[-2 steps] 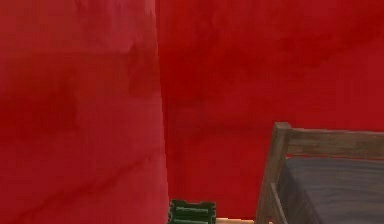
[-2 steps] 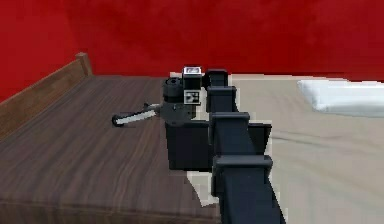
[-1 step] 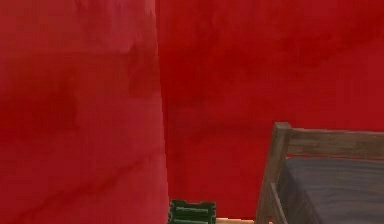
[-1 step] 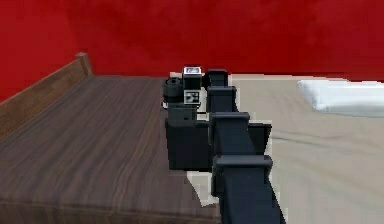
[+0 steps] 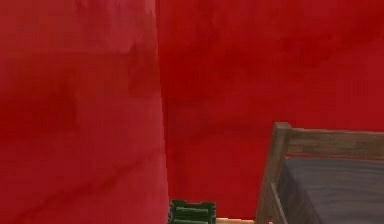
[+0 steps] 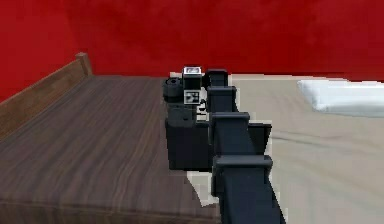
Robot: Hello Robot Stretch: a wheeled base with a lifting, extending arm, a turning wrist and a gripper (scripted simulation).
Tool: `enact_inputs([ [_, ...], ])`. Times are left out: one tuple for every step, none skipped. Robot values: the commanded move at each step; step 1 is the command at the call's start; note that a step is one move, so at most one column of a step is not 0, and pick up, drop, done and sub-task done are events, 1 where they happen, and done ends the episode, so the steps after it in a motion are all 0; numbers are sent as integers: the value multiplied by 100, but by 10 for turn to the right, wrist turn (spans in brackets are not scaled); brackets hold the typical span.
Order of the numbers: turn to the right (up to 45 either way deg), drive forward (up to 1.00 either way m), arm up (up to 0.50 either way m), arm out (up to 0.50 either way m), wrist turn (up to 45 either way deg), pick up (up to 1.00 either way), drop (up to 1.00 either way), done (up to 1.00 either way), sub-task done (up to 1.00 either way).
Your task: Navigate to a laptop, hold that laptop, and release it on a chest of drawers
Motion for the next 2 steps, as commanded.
enact_inputs([
  [0, 0, -30, 0, 0, 0, 0, 0, 0],
  [0, 0, 0, 0, 0, 100, 0, 0, 0],
])
